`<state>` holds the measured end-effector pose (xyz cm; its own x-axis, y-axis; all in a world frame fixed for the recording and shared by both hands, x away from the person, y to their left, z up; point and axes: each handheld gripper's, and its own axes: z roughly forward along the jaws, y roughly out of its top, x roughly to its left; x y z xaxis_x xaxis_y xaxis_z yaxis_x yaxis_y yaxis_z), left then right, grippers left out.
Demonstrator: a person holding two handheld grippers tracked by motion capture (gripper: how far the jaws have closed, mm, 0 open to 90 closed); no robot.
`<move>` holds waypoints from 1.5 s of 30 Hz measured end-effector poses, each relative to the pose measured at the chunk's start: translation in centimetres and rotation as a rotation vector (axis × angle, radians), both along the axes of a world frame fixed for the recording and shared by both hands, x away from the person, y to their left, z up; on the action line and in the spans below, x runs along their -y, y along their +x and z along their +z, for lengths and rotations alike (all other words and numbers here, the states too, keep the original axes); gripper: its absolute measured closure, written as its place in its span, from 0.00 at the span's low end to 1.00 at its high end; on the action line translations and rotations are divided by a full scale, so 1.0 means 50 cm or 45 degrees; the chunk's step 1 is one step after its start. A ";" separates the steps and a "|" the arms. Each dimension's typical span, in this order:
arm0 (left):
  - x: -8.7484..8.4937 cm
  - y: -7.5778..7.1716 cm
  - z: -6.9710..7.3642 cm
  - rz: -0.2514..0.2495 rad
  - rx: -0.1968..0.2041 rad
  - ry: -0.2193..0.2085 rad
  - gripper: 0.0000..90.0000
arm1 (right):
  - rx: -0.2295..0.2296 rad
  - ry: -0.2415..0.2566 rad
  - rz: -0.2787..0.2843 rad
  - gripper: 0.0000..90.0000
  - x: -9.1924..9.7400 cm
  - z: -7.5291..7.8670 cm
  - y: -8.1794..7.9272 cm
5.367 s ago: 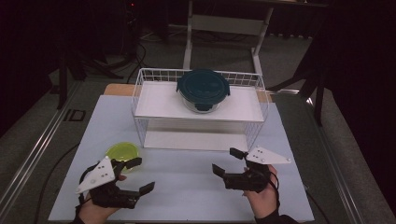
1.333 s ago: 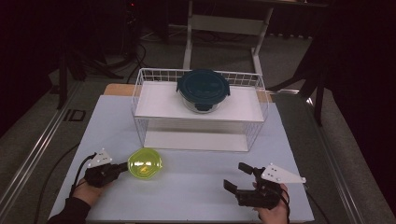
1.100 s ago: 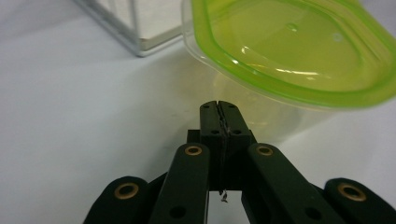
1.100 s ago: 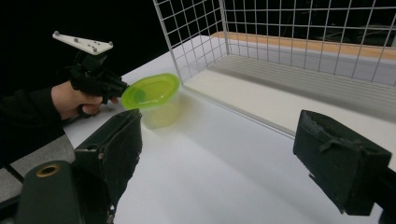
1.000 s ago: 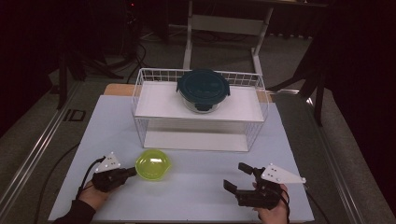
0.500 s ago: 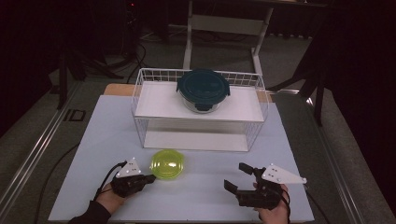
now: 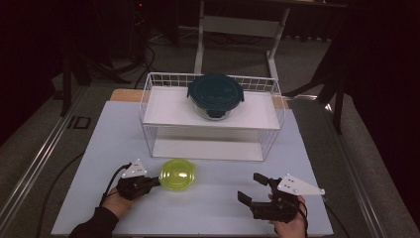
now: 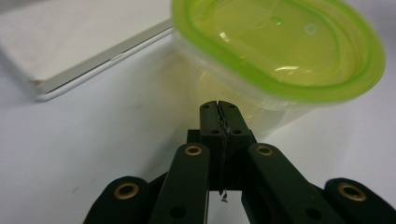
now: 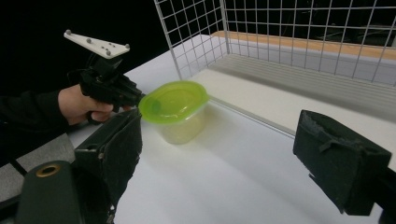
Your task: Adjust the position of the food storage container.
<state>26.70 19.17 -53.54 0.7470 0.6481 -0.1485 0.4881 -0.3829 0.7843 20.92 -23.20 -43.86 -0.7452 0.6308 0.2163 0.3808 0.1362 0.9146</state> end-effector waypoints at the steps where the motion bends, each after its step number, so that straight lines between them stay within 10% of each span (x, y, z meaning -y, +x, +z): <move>1: 0.000 0.000 0.000 0.000 0.000 0.000 1.00 | 0.000 0.000 0.000 0.17 0.000 0.000 0.000; 45: 0.166 0.053 -0.006 -0.153 -0.024 -0.029 1.00 | -0.004 0.000 -0.022 0.17 0.014 -0.008 -0.001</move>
